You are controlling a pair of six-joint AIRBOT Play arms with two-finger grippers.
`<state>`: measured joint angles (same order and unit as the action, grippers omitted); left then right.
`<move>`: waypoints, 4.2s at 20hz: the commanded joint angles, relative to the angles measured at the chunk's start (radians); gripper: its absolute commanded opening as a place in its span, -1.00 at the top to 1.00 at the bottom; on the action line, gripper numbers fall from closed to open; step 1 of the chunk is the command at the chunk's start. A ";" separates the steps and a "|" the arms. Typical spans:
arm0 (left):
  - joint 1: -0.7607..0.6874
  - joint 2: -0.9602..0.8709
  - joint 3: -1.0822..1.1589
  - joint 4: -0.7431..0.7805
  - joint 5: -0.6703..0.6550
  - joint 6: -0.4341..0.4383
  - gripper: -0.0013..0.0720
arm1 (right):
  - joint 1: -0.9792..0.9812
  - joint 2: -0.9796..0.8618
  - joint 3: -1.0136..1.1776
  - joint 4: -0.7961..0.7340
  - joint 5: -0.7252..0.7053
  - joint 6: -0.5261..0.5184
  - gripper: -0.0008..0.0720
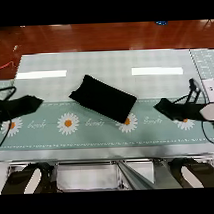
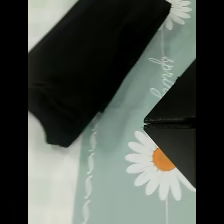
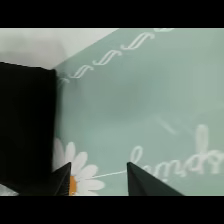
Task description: Fold the shirts.
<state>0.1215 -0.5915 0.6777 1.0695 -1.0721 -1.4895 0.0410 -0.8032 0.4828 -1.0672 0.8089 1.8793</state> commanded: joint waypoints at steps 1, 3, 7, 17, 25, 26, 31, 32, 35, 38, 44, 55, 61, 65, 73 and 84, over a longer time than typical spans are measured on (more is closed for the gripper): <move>-0.014 -0.003 -0.066 -0.024 -0.002 0.003 0.90 | 0.073 -0.103 -0.089 0.266 -0.192 -0.077 -0.16; -0.014 -0.010 -0.069 -0.024 -0.002 0.003 0.90 | 0.107 -0.206 -0.085 0.443 -0.221 -0.209 -0.16; -0.014 -0.014 -0.069 -0.024 -0.002 0.003 0.90 | 0.158 -0.403 -0.006 0.667 -0.197 -0.418 -0.16; -0.014 -0.014 -0.069 -0.024 0.018 0.003 0.90 | 0.278 -0.742 0.354 0.750 -0.081 -0.505 0.51; -0.014 -0.014 -0.089 -0.023 0.040 0.003 0.90 | 0.291 -0.752 0.925 0.360 0.130 -0.396 0.90; -0.014 -0.014 -0.098 -0.024 0.040 0.003 0.90 | 0.289 -0.752 1.016 0.279 0.164 -0.352 0.90; -0.016 -0.014 -0.117 -0.023 0.040 0.024 0.90 | 0.192 -0.750 1.367 0.103 0.382 -0.195 0.90; -0.016 -0.014 -0.117 -0.023 0.040 0.023 0.90 | 0.150 -0.747 1.421 0.093 0.431 -0.183 0.90; -0.016 -0.014 -0.117 -0.024 0.034 0.023 0.90 | -0.007 -0.726 1.521 0.085 0.565 -0.156 0.90; -0.016 -0.014 -0.117 -0.023 0.024 0.023 0.90 | -0.198 -0.666 1.539 0.085 0.638 -0.149 0.90; -0.016 -0.014 -0.117 -0.024 0.024 0.023 0.90 | -0.566 -0.570 1.538 0.087 0.857 -0.122 0.91; -0.016 -0.014 -0.117 -0.024 0.093 0.023 0.90 | -0.935 -0.249 1.100 -0.312 1.048 -0.096 0.91; -0.028 -0.014 -0.117 -0.024 0.104 0.024 0.90 | -1.176 -0.007 0.680 -0.701 1.046 -0.229 0.88; -0.054 -0.019 -0.117 -0.024 0.135 0.049 0.90 | -1.197 0.035 0.575 -0.737 1.009 -0.191 -0.15; -0.064 -0.299 0.303 -0.024 0.265 0.129 0.90 | -1.065 -0.101 0.730 0.144 0.622 -0.290 0.90; -0.359 -0.830 0.811 0.352 -0.092 -0.085 0.90 | 0.119 -0.626 0.964 -0.559 0.404 -0.123 0.90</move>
<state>-0.2062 -1.3258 1.4723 1.2522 -1.0725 -1.4731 -0.0120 -1.2903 1.4250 -1.3960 1.2156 1.6550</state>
